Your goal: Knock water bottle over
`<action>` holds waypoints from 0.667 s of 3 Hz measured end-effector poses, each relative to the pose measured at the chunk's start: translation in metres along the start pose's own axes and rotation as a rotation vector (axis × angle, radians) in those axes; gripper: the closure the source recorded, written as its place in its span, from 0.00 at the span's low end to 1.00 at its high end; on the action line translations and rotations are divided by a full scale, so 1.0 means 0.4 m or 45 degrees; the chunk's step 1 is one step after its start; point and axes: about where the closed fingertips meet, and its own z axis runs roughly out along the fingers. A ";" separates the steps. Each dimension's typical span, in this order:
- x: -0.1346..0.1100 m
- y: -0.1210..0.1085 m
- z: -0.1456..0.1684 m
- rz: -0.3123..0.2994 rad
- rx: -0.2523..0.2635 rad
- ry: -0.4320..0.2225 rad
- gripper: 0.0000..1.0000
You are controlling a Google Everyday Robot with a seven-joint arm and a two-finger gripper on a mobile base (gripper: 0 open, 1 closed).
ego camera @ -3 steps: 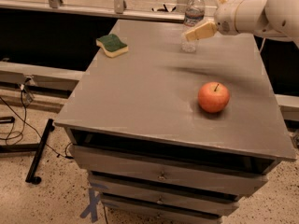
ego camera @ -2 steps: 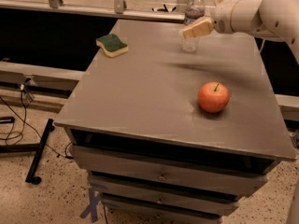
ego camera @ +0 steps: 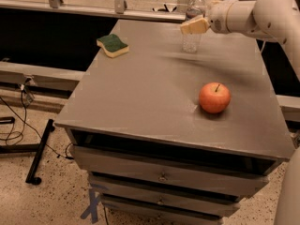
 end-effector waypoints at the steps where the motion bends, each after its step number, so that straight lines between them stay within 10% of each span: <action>1: 0.004 -0.004 -0.002 0.045 0.009 0.004 0.41; 2: 0.009 0.005 -0.012 0.088 -0.002 0.007 0.65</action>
Offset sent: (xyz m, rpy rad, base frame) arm -0.0137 -0.0101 -0.0009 0.0766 0.0705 -0.0312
